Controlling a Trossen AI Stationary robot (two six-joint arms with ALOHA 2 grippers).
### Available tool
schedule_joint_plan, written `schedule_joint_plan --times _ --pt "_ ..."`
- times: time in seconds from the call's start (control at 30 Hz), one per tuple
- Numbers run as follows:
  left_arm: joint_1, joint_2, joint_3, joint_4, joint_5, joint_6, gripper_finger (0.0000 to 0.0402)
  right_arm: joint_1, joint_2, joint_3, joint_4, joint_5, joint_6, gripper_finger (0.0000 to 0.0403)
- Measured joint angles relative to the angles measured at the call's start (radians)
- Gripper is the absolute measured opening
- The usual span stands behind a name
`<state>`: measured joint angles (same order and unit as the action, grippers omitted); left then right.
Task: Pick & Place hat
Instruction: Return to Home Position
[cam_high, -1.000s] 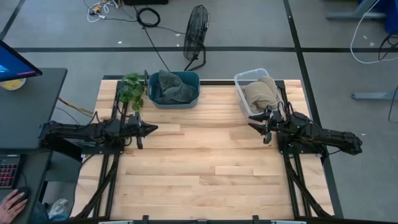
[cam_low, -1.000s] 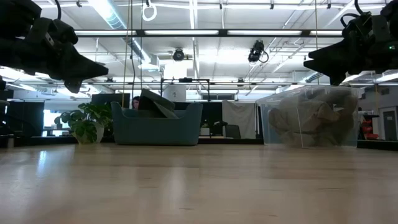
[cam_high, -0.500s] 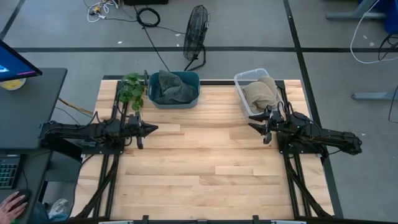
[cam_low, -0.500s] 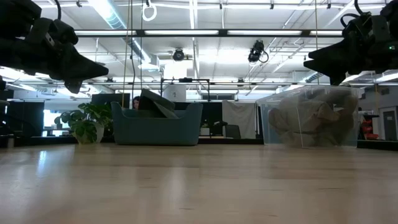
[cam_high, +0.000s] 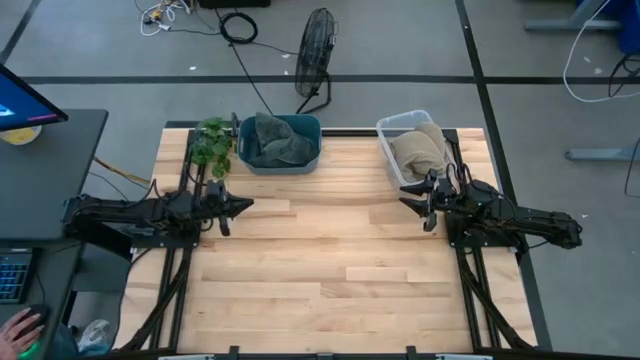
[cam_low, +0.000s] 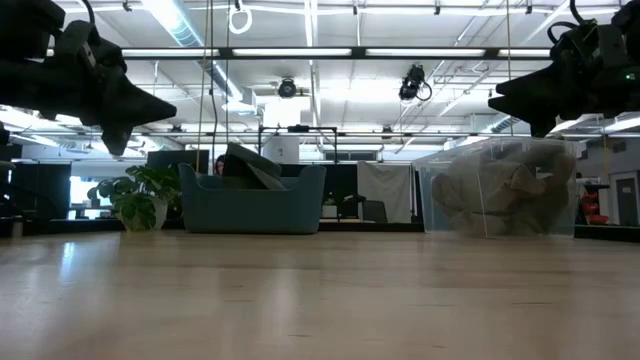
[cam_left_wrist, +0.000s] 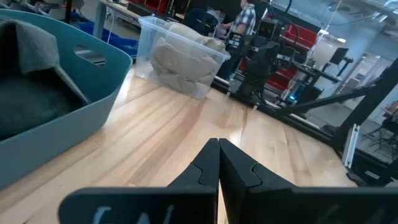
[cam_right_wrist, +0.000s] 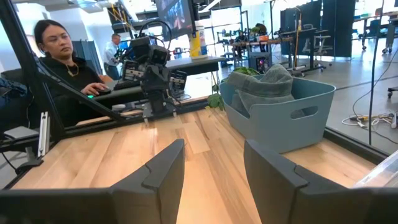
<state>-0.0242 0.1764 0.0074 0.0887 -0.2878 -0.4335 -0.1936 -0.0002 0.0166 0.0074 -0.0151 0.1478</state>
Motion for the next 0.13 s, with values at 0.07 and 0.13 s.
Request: schedule_joint_plan --times 0.07,0.13 --pt "0.0 0.0 0.0 0.001 0.0 -0.001 0.0005 0.0 0.0 0.0 0.0 0.0 0.0 0.0168" --pt "0.0 0.0 0.0 0.001 0.0 0.0 0.0005 0.0 0.0 0.0 0.0 0.0 0.0 0.0168"
